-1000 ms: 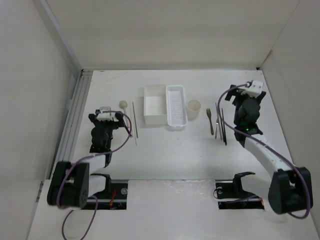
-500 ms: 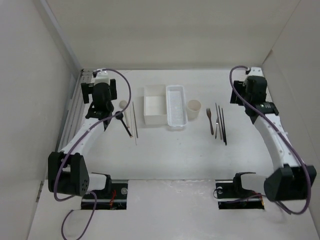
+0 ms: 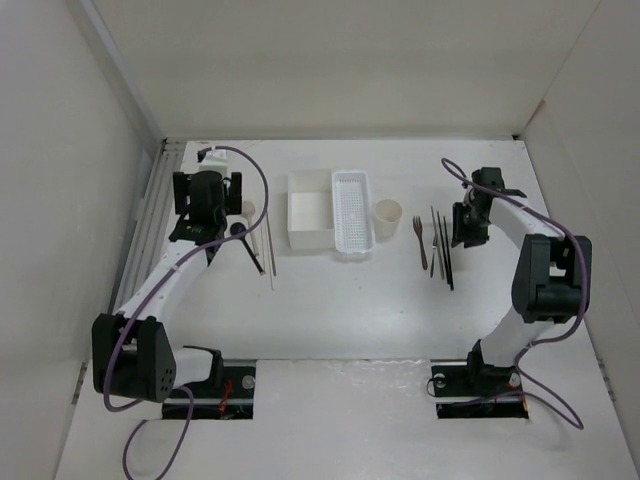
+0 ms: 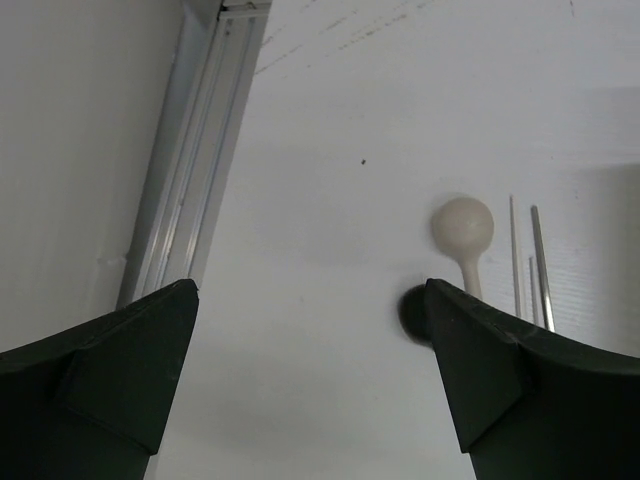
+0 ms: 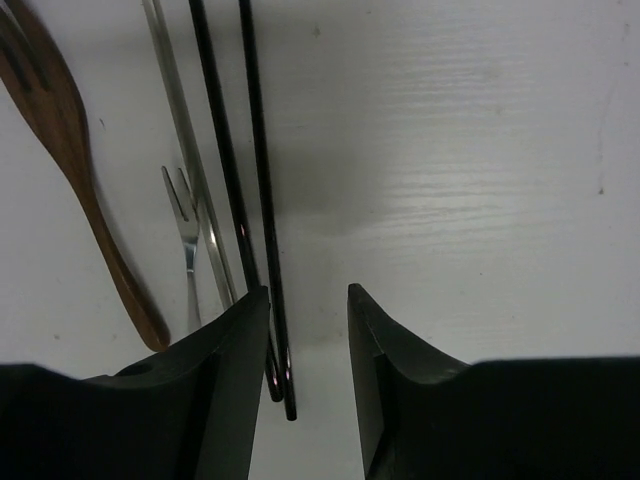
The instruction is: Sort the eating utensils into containers
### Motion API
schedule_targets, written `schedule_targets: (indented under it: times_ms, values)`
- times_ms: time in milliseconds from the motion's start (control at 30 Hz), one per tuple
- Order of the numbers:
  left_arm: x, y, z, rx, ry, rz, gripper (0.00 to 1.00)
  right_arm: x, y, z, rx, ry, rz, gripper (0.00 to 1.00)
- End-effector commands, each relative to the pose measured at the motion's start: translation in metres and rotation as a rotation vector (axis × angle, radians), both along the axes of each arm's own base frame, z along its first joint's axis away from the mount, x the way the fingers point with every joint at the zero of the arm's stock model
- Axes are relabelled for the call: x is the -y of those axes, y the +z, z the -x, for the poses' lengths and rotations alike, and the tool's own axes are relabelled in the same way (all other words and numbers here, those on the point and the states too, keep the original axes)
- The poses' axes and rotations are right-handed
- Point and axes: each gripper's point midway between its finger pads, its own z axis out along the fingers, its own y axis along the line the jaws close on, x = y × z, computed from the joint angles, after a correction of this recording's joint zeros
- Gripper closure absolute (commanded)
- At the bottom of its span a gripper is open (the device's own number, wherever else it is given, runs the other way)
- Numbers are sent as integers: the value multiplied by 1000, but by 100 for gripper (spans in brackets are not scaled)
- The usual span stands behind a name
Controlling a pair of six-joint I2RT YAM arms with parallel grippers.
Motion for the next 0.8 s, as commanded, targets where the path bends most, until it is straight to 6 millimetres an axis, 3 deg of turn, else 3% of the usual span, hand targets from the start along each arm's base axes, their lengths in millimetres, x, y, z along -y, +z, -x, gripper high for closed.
schedule_targets:
  times_ms: [0, 67, 133, 300, 500, 667, 767]
  values:
    - [16, 15, 4, -15, -57, 76, 5, -12, 17, -24, 84, 70, -60, 57]
    - [24, 22, 2, -23, -79, 124, 6, -17, 15, -27, 71, 81, -87, 56]
    - [35, 19, 3, -60, -128, 154, 6, -7, 6, -26, 39, 45, -40, 56]
    - [51, 37, -3, -23, -179, 235, 6, -6, -5, -29, 15, 56, -38, 59]
    - [50, 34, -3, -19, -160, 249, 6, -13, -15, -33, 7, 51, -77, 60]
    - [50, 30, -1, -26, -154, 258, 6, -4, -18, -38, -17, 3, -20, 61]
    - [46, 29, 1, -23, -135, 249, 6, 0, -29, -29, -88, -13, 20, 63]
